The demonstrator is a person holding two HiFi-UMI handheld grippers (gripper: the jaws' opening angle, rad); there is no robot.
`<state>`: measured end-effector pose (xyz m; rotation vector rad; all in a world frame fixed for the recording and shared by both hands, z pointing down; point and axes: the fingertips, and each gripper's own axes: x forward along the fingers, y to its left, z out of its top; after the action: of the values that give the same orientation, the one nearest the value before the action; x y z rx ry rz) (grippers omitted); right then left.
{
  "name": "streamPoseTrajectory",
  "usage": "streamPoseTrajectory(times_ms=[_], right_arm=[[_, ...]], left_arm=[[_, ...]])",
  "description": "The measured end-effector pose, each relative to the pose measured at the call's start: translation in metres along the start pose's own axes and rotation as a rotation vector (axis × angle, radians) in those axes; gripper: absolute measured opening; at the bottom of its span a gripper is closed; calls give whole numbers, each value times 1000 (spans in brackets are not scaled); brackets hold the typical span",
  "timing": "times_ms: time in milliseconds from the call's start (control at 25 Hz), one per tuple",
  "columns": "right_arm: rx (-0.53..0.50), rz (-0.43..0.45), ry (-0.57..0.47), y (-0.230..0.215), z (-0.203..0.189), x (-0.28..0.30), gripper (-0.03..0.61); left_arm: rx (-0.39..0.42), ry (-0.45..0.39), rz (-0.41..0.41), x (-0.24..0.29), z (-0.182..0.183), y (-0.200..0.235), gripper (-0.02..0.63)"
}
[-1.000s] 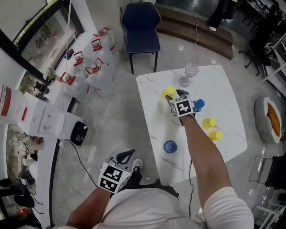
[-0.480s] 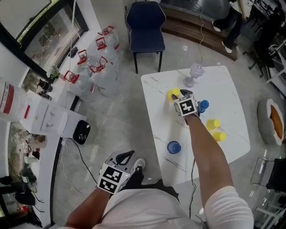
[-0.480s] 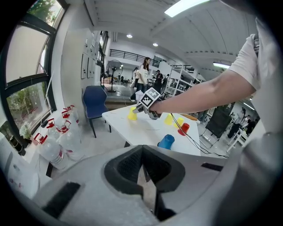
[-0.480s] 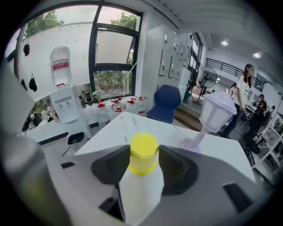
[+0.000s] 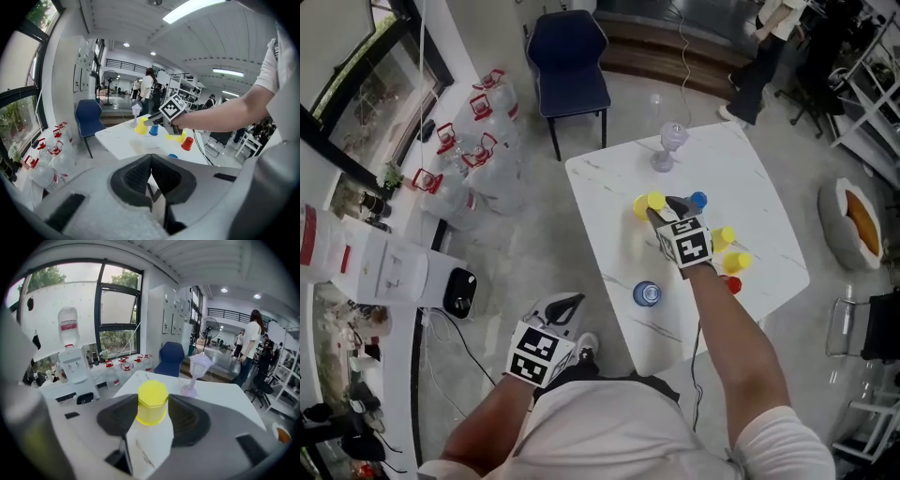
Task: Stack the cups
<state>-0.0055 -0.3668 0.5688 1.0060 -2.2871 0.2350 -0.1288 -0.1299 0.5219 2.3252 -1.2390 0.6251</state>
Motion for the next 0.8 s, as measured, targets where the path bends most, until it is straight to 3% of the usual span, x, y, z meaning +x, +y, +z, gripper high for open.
streamPoseTrajectory(times_ms=[240,440,800], right_arm=[[-34,-64,23,8,-41,-85,207],[26,-100,59,20,-89,-136,207],[93,-83,174,63,-181,-162,209]], left_arm=[[40,-19,-83,17,14,-33,9],[64,-26,-127,25,18,-54,9],[92,0,-161,26,12,-84,9]])
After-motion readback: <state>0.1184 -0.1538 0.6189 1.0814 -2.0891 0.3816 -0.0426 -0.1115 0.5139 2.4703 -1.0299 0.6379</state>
